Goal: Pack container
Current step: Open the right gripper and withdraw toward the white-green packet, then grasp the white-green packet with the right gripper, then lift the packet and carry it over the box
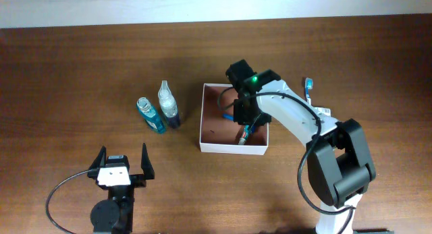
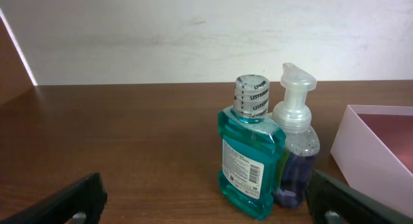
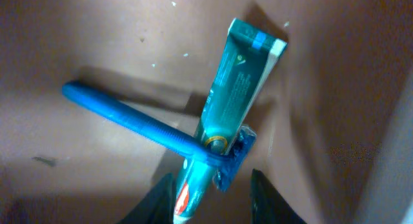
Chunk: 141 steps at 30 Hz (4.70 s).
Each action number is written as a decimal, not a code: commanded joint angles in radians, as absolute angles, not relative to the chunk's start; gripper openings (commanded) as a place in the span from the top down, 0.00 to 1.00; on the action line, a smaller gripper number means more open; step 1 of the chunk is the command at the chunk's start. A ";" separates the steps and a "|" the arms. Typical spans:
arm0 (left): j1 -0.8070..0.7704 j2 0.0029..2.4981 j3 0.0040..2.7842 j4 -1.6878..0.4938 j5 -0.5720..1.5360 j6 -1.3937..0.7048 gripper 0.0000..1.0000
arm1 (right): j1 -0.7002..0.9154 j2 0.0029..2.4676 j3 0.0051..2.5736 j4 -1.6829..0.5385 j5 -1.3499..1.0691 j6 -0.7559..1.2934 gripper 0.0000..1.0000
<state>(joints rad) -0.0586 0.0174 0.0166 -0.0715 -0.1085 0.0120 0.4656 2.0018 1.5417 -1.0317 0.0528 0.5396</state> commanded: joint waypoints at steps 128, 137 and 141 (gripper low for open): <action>-0.059 0.011 0.009 -0.072 -0.098 0.031 0.01 | 0.025 1.732 1.594 -1.217 -0.128 0.224 0.65; -0.059 0.011 0.009 -0.072 -0.098 0.031 0.00 | 0.252 1.712 1.603 -1.188 -0.123 0.432 0.65; -0.059 0.011 0.009 -0.072 -0.098 0.031 0.00 | 0.348 1.713 1.603 -1.148 -0.120 0.500 0.65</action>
